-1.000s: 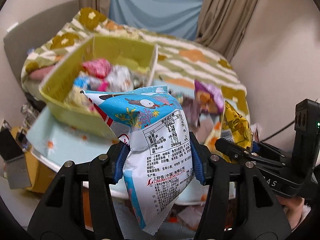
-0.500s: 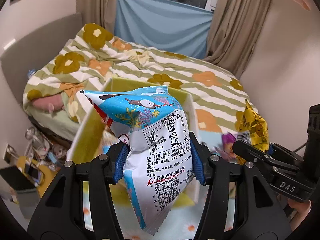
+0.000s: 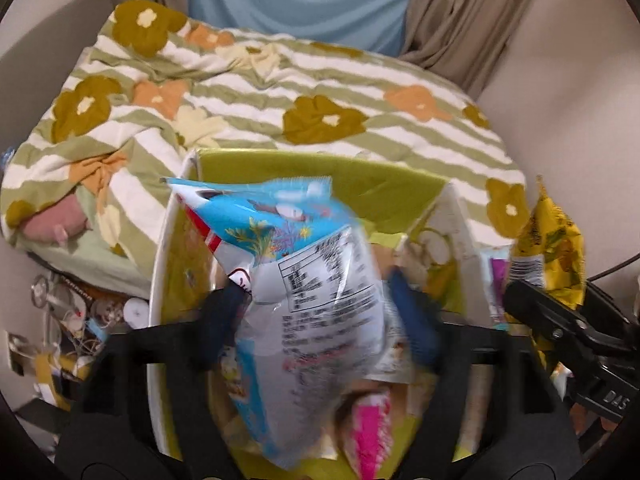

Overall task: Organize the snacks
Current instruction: 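Carry both packets over the yellow box and release them from both grippers, then move both grippers back over the remaining snack pile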

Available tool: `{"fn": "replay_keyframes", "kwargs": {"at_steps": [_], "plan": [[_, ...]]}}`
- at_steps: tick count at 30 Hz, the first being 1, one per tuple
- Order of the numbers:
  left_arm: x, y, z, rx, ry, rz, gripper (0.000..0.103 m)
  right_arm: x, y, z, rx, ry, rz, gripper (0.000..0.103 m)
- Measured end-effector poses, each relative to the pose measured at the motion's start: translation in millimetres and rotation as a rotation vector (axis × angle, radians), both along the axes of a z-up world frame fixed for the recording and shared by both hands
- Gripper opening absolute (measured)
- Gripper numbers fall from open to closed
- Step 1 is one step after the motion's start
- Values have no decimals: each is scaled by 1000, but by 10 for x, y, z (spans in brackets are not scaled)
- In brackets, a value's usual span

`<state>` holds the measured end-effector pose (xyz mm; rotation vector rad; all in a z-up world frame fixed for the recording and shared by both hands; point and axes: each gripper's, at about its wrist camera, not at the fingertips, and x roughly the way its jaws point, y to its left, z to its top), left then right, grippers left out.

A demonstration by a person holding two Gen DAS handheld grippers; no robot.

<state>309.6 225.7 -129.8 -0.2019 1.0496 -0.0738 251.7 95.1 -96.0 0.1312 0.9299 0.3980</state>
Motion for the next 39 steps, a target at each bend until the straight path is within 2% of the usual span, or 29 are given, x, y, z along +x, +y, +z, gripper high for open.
{"fn": "replay_keyframes", "kwargs": {"at_steps": [1,6,16,26,28,29,30,33,39], "plan": [[11,25,-25,13,-3,11,103,27,8,-34,-2,8,-8,50],[-54,149,-45,20,-13,22,103,96,66,-133,-17,41,-26,50],[-511,278,57,20,-13,100,103,165,211,-138,-23,69,23,50],[-629,306,18,92,-7,126,103,545,405,-306,-79,116,62,52],[-637,324,-18,91,3,130,103,594,435,-359,-91,123,59,66],[-641,333,-37,91,9,130,103,608,447,-371,-88,120,57,84],[-640,340,-51,93,13,130,103,618,447,-376,-77,112,56,98],[-665,357,-68,98,17,134,103,583,435,-341,-68,78,53,102],[-752,365,-24,95,11,142,103,426,438,-287,-71,40,79,102]]}}
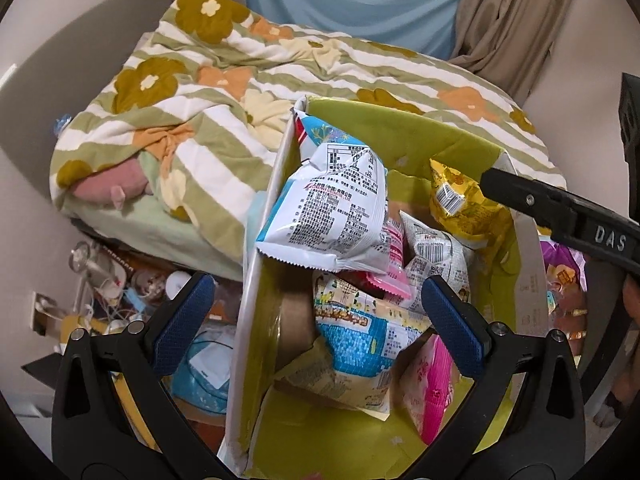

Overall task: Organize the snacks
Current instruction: 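Move both grippers back over the remaining snack pile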

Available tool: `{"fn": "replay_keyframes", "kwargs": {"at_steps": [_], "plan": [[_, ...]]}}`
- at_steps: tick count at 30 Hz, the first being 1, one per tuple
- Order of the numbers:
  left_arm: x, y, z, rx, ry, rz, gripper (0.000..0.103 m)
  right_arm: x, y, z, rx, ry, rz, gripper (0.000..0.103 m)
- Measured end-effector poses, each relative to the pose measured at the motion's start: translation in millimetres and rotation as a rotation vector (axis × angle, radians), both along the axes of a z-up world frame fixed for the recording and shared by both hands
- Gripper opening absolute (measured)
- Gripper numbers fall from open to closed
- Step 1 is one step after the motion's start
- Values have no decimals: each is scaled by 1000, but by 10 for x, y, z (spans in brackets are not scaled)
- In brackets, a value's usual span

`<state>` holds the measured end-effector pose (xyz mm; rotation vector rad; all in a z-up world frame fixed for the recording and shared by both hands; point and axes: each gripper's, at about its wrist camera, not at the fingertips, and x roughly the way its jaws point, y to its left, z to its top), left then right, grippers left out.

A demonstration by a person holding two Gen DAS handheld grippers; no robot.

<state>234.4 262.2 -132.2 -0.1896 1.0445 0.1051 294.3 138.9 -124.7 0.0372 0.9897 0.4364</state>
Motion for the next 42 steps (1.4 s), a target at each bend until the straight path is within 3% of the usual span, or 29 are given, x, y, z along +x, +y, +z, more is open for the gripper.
{"fn": "replay_keyframes", "kwargs": {"at_steps": [11,20,32,42], "plan": [[-225,-99,495,44,-84,-13,103,-356,-44,414,9,-42,4,102],[-320,-490,798,25,-149,-128,103,-885,-436,833,-3,-119,-98,102],[-640,-1742,970,5,-219,-295,103,-1636,-1755,1100,-19,-191,-290,102],[-893,-3222,626,-5,-132,-359,103,-2047,-3234,843,-40,-130,-374,102]]}}
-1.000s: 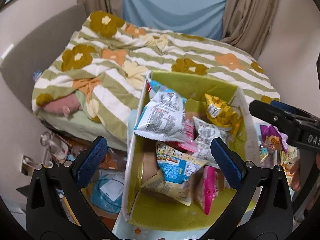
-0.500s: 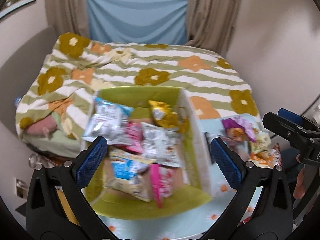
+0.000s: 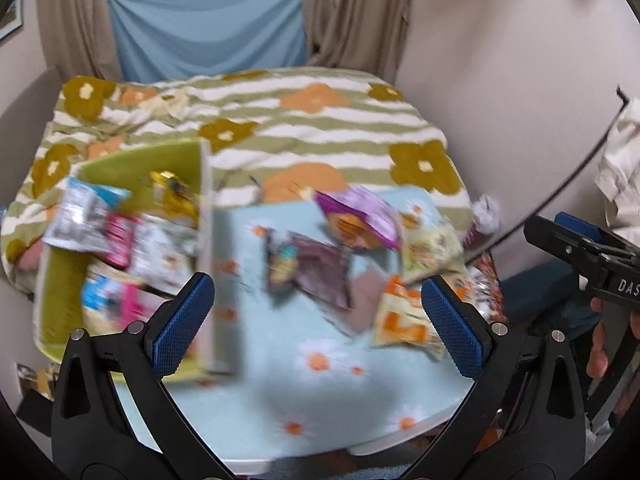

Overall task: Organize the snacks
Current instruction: 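Move both grippers back over the remaining snack pile, then grasp the orange-white chiffon cake packet with left gripper while right grasps the TATRE chip bag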

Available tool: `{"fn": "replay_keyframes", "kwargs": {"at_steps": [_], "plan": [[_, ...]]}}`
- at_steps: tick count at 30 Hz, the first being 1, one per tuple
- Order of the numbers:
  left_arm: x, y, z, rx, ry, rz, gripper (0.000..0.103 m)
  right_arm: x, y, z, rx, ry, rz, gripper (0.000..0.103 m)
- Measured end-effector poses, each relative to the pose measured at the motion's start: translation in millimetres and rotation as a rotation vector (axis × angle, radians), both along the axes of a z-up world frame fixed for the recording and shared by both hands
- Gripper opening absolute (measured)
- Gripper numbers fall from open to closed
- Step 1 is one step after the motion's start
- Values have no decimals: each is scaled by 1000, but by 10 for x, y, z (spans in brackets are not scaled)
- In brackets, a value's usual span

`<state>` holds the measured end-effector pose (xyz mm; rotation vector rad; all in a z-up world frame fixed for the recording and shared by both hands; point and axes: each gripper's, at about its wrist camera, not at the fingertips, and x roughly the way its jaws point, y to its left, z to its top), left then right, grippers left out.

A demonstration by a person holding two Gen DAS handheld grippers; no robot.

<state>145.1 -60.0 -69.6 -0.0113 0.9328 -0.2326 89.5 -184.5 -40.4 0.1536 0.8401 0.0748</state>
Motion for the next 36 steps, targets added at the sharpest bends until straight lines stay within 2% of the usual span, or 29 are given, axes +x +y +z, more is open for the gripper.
{"fn": "replay_keyframes", "kwargs": {"at_steps": [4,8,15,21,26,30,36], "plan": [[-93,-513,-313,19,42,-22,103,-60,-502,-272,6,54,-5,102],[-184,-894,-646,36,66,-42,103,-89,-811,-562,19,111,8,102],[-143,-1259,-1170,69,118,-69,103,2,-1154,-1064,71,193,36,102],[-135,-1412,-1358,109,125,-89,103,105,-1283,-1389,124,231,54,102],[-170,-1539,-1522,178,139,-124,103,155,-1303,-1505,157,242,69,102],[-146,-1574,-1625,228,153,-112,103,186,-1302,-1587,165,253,80,102],[-75,-1580,-1690,245,149,-104,103,202,-1280,-1684,171,270,98,102]]}}
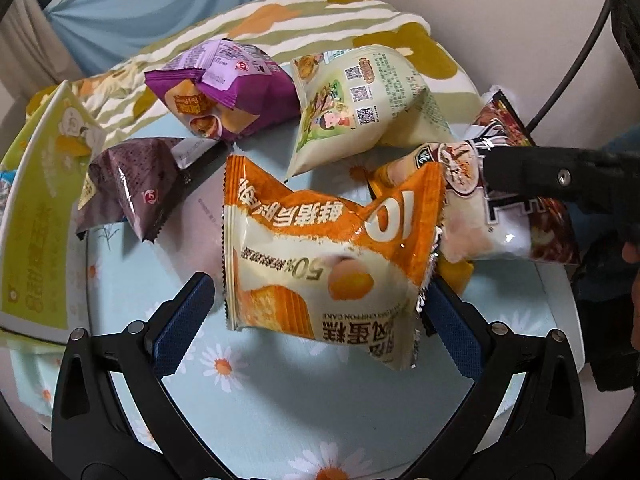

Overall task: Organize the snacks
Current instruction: 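Grasp the orange-white chiffon cake packet with left gripper while right grasps the TATRE chip bag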

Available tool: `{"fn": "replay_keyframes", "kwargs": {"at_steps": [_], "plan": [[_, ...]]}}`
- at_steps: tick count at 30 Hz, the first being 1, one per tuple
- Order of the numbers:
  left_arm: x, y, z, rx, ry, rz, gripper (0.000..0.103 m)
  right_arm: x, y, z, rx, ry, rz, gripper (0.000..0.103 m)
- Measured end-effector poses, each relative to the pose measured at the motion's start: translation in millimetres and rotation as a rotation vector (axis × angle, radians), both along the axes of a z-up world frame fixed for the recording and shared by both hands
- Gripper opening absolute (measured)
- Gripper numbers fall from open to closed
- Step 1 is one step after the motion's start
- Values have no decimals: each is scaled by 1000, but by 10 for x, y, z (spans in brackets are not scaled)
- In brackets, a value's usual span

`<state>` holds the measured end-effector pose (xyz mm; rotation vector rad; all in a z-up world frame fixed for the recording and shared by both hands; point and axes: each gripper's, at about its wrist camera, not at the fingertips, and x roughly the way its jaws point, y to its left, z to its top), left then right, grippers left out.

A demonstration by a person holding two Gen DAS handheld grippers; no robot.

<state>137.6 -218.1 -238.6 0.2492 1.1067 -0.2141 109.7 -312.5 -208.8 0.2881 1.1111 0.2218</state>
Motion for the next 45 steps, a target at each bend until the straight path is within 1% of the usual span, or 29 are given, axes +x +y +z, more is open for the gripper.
{"fn": "replay_keyframes", "kwargs": {"at_steps": [2,3,4,5,7,9,11,14,20,26,28,31,34,41,45], "plan": [[26,-15,-29,2,-4,-6,103,8,6,-19,-1,0,7,102],[29,-23,-45,3,-3,-14,101,7,15,-27,-1,1,9,102],[30,-23,-55,4,-2,-18,98,6,21,-32,-1,0,11,102],[33,-30,-80,11,7,-26,90,4,30,-38,-1,-1,15,102],[20,-32,-83,11,4,-39,89,1,49,-43,-4,-4,20,102],[4,-21,-72,15,0,-43,83,-5,77,-44,-5,-7,26,102],[-10,0,-61,10,-1,-41,80,-5,90,-47,-8,-8,30,102],[-21,40,-45,3,11,-37,77,-5,140,-44,-10,-9,37,102],[-71,138,-17,-7,32,-17,77,-1,250,-37,-28,-16,57,102],[-145,248,18,-7,28,7,77,18,364,-39,-51,-26,80,102],[-152,273,21,-6,26,16,77,25,429,-48,-67,-28,89,100],[-161,311,23,-8,24,25,77,47,498,-72,-118,-32,102,100],[-172,352,27,-12,23,36,77,64,541,-96,-167,-41,114,97],[-198,439,45,-18,23,54,77,29,635,-104,-279,-84,147,92],[-193,502,54,-21,23,61,77,5,672,-106,-339,-103,162,84]]}}
